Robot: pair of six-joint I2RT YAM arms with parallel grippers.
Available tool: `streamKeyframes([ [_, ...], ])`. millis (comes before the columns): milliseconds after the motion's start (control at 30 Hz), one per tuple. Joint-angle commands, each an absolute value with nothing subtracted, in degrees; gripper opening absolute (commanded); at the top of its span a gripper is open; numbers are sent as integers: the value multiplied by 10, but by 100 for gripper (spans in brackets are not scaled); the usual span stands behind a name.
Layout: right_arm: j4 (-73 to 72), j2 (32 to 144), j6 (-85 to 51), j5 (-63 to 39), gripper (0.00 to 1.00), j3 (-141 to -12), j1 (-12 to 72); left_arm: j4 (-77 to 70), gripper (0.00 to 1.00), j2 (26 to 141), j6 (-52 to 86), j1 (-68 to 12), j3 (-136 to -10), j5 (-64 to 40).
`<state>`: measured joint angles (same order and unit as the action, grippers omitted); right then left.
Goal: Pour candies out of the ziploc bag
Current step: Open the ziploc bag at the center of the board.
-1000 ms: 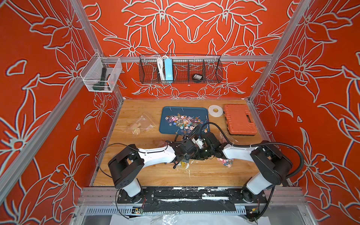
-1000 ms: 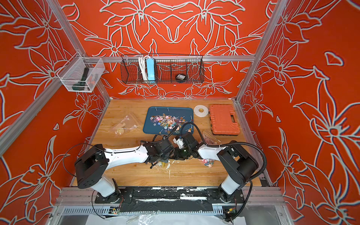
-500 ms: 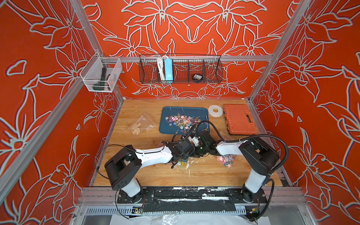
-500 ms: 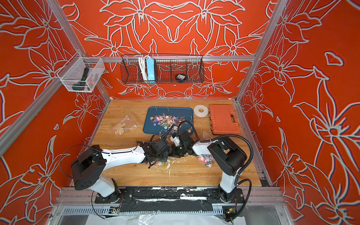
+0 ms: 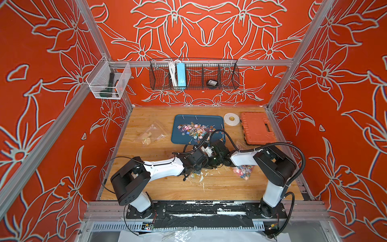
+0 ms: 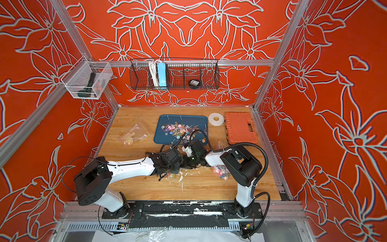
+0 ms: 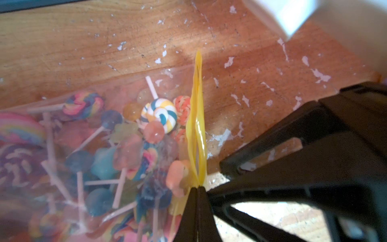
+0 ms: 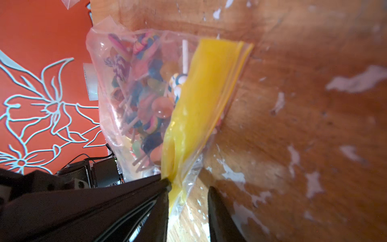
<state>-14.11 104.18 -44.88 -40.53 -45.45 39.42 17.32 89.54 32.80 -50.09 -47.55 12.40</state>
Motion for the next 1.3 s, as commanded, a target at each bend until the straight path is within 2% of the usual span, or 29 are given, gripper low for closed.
streamKeyframes([
  [0, -136, 1053, -453, -351, 33, -474, 397, 168, 0, 883, 325, -501, -465, 107],
  [533, -83, 1030, -436, -293, 32, -505, 397, 163, 0, 878, 325, -501, -460, 103],
  [1033, -120, 1070, -467, -324, 31, -503, 401, 160, 0, 877, 324, -501, -460, 101],
  [1267, -121, 1068, -471, -323, 19, -496, 404, 158, 0, 877, 326, -501, -459, 105],
])
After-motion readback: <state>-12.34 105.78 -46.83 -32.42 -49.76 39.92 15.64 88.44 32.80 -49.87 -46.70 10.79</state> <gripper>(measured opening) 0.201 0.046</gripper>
